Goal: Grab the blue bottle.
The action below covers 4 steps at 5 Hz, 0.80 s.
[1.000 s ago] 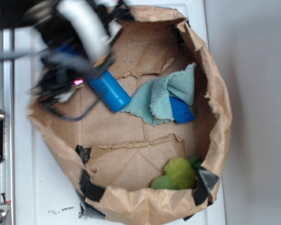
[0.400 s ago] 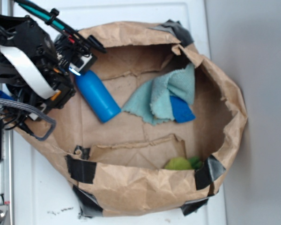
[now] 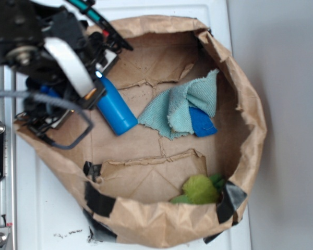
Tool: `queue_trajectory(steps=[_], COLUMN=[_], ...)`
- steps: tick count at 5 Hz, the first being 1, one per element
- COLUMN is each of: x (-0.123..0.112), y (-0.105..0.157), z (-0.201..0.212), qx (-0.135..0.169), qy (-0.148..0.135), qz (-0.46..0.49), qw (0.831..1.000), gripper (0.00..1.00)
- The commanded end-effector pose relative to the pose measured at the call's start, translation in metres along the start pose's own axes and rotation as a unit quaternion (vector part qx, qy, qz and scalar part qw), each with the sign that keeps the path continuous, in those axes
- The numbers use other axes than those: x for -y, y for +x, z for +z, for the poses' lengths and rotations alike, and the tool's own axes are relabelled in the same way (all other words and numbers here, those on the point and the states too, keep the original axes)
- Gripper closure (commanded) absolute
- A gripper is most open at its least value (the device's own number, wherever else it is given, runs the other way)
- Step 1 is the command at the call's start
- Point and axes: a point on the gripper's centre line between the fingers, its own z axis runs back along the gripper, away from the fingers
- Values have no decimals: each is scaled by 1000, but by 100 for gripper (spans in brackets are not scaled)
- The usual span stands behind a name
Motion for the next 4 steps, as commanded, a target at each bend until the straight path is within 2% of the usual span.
queue_trajectory(steps=[1,2,4], x=[-26,-10,9], y=[30,7,0], z=[24,17,-15], qx=[22,9,6], qy=[-8,-1,11], qz=[2,-22,-56], qw=[1000,1000,998], gripper=[0,0,0])
